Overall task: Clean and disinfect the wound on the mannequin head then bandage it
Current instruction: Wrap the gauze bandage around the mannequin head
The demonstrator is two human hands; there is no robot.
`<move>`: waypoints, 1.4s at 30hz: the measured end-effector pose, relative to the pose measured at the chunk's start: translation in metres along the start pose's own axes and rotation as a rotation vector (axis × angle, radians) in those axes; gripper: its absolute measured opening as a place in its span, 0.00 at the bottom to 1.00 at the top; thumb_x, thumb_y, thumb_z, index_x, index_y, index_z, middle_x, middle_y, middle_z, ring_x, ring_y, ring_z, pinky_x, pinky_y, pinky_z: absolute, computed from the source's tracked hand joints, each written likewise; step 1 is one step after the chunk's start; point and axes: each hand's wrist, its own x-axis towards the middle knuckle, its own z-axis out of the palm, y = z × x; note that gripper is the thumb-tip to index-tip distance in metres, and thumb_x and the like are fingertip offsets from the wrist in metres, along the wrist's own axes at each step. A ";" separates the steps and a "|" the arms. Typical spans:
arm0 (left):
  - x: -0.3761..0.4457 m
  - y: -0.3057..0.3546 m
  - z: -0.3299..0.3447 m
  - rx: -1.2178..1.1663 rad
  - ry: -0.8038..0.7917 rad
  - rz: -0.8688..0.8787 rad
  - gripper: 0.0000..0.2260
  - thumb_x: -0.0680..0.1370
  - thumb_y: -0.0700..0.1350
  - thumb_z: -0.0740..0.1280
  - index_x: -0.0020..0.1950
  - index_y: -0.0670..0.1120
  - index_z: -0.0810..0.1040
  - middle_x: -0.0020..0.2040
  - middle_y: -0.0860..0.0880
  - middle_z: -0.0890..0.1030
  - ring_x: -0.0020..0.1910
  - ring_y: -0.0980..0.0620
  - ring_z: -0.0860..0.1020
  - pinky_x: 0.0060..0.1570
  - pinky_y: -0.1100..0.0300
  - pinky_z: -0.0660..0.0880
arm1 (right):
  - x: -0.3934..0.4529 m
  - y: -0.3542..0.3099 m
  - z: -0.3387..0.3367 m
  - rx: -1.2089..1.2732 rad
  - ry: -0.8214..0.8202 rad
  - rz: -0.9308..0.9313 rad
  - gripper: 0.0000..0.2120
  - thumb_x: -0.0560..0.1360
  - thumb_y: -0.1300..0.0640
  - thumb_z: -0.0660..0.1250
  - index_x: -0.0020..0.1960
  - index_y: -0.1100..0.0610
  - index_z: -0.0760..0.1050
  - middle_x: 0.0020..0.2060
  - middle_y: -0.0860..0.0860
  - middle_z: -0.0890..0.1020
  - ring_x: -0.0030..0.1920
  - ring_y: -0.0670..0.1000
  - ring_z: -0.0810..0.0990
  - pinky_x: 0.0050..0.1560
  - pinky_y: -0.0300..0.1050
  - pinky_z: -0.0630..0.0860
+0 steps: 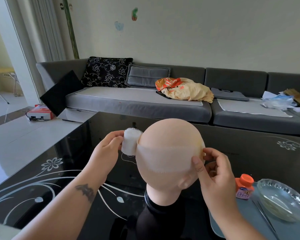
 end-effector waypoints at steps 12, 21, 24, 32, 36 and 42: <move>0.035 0.015 0.022 -0.038 -0.160 -0.114 0.24 0.74 0.63 0.59 0.65 0.53 0.75 0.62 0.49 0.78 0.61 0.49 0.76 0.67 0.46 0.68 | -0.001 -0.001 -0.001 0.005 -0.013 0.001 0.15 0.71 0.41 0.66 0.55 0.44 0.71 0.47 0.43 0.75 0.44 0.43 0.76 0.39 0.28 0.73; 0.061 0.041 0.035 0.176 -0.219 -0.285 0.31 0.74 0.68 0.57 0.64 0.46 0.76 0.62 0.39 0.78 0.61 0.37 0.75 0.64 0.46 0.70 | 0.000 0.002 -0.001 0.010 -0.025 0.004 0.15 0.71 0.41 0.66 0.55 0.42 0.71 0.47 0.45 0.75 0.44 0.44 0.76 0.39 0.29 0.73; 0.075 0.051 0.037 0.200 -0.274 -0.260 0.24 0.76 0.65 0.59 0.52 0.45 0.78 0.46 0.43 0.79 0.43 0.46 0.76 0.51 0.54 0.75 | 0.001 0.003 -0.001 0.015 -0.035 0.014 0.14 0.72 0.40 0.67 0.54 0.38 0.69 0.47 0.44 0.75 0.45 0.44 0.76 0.40 0.30 0.74; 0.097 0.074 0.049 0.427 -0.484 -0.311 0.16 0.72 0.61 0.70 0.46 0.50 0.85 0.38 0.52 0.86 0.33 0.54 0.84 0.31 0.62 0.78 | 0.000 0.005 0.000 0.050 -0.029 0.073 0.18 0.67 0.32 0.64 0.54 0.37 0.70 0.47 0.38 0.73 0.44 0.46 0.75 0.40 0.30 0.72; 0.098 0.092 0.055 0.695 -0.607 -0.399 0.21 0.63 0.64 0.71 0.52 0.56 0.84 0.46 0.51 0.85 0.35 0.52 0.77 0.31 0.64 0.71 | 0.000 0.008 0.001 0.031 -0.042 0.082 0.17 0.67 0.29 0.63 0.53 0.32 0.69 0.48 0.38 0.73 0.45 0.47 0.76 0.40 0.34 0.75; 0.104 0.104 0.075 0.860 -0.638 -0.404 0.13 0.73 0.57 0.66 0.54 0.55 0.84 0.54 0.49 0.85 0.37 0.49 0.78 0.34 0.63 0.74 | 0.000 0.009 0.001 0.053 -0.041 0.083 0.19 0.67 0.29 0.64 0.54 0.34 0.69 0.47 0.40 0.72 0.43 0.48 0.75 0.40 0.33 0.73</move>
